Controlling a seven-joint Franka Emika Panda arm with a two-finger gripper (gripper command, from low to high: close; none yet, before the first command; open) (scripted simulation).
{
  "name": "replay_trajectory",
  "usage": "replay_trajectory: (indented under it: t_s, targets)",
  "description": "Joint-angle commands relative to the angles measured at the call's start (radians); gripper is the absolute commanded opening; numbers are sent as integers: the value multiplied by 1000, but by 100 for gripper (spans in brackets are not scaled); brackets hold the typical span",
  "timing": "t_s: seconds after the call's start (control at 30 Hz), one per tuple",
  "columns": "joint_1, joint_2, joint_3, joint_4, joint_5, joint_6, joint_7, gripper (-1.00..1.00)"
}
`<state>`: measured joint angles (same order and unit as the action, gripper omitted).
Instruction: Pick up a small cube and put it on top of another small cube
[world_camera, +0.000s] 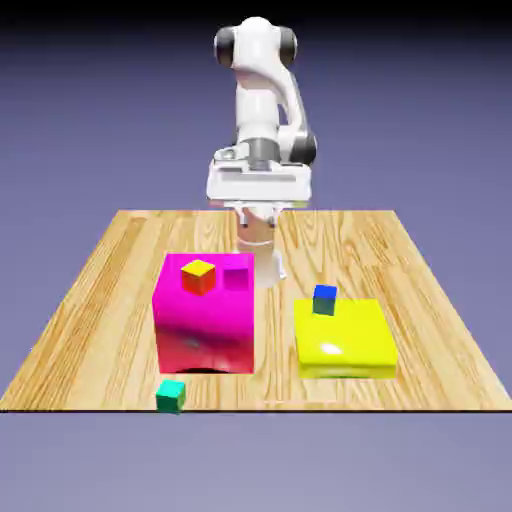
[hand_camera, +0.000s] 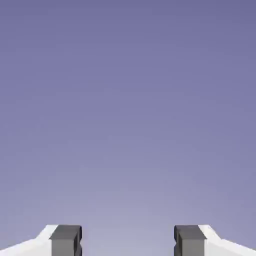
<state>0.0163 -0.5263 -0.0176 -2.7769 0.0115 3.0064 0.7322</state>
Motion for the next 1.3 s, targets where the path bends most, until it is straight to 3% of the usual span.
replay_trajectory:
  t_s: [0.0, 1.0, 1.17, 1.2, 1.27]
  targets:
    - [4, 36, -15, 27, 10, -25, -7, 0]
    - [110, 1121, -450, 849, 295, -784, -226, 0]
    - [73, 1241, -393, 838, 358, -657, -264, 0]
    - [73, 1241, -393, 838, 358, -657, -264, -100]
    - [85, 1204, -411, 841, 339, -696, -252, -100]
